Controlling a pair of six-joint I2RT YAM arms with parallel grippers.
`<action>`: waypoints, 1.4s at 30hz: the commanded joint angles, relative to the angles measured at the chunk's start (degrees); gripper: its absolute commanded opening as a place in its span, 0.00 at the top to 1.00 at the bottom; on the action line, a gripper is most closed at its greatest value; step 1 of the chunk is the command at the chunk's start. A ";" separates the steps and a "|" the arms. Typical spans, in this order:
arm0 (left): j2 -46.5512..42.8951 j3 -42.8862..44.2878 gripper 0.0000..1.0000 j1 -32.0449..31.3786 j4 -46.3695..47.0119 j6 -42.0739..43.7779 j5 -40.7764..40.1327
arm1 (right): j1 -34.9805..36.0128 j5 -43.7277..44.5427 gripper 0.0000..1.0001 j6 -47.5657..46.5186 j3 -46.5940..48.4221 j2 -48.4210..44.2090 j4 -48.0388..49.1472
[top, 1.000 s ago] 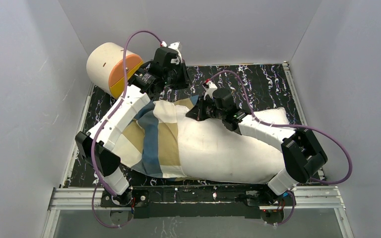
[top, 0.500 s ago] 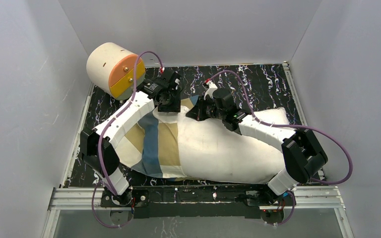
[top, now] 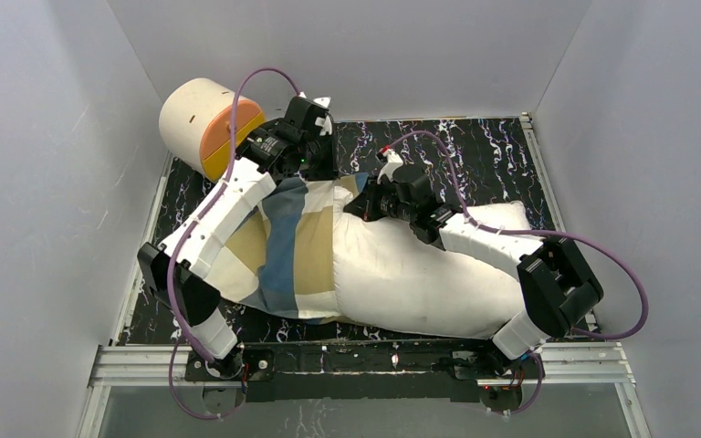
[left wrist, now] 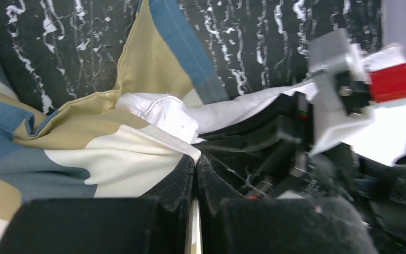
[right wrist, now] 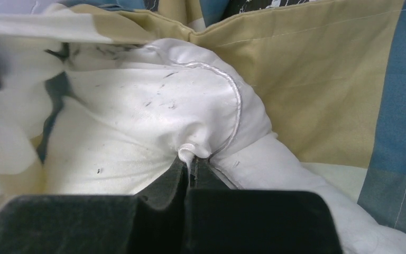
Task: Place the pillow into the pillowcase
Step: Stuff the pillow into the pillowcase.
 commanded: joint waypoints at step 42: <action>-17.18 -16.94 0.42 -4.98 0.10 -1.66 5.56 | -3.22 -7.33 0.03 -22.49 7.86 -23.97 -39.27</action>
